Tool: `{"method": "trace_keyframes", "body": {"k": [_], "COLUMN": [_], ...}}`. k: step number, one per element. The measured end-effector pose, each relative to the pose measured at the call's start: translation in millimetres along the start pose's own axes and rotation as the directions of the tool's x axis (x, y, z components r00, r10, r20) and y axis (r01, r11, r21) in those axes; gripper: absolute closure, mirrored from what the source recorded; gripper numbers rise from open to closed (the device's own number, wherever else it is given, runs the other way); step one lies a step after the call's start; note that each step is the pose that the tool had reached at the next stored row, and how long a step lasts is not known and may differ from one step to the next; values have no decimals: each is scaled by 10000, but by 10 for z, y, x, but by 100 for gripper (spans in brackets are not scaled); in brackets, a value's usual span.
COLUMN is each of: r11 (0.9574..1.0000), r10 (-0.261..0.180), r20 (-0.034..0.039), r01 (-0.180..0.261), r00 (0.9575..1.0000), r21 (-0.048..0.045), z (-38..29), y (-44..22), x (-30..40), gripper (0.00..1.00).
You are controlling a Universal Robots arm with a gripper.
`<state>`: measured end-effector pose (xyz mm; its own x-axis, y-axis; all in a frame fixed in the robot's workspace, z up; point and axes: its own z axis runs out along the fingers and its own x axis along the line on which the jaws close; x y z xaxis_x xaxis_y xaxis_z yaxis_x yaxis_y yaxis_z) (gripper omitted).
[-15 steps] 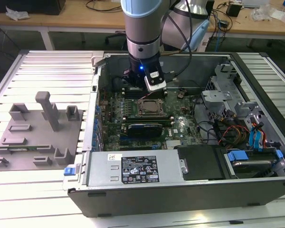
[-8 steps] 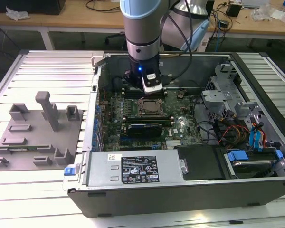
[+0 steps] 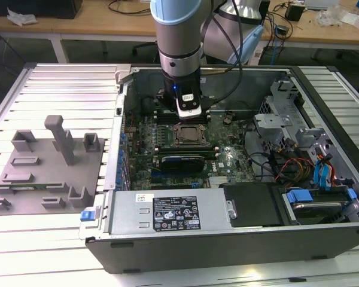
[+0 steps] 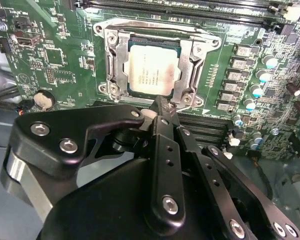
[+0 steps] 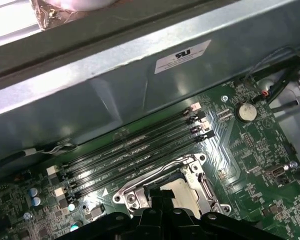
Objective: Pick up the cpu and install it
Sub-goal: 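Install the first cpu locking lever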
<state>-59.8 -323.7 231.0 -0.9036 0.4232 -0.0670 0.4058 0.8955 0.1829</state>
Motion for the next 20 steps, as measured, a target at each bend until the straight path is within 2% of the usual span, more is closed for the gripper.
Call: {"method": "trace_keyframes", "body": {"k": [8,20], "r11": [10000,10000], "r10": [3,18], "r20": [0,4], "r01": [-3,-18], "r00": [10000,10000], "r21": [1,4], "z": [17,64], "y": [30,29], "x": [16,23], "gripper": [89,89]}}
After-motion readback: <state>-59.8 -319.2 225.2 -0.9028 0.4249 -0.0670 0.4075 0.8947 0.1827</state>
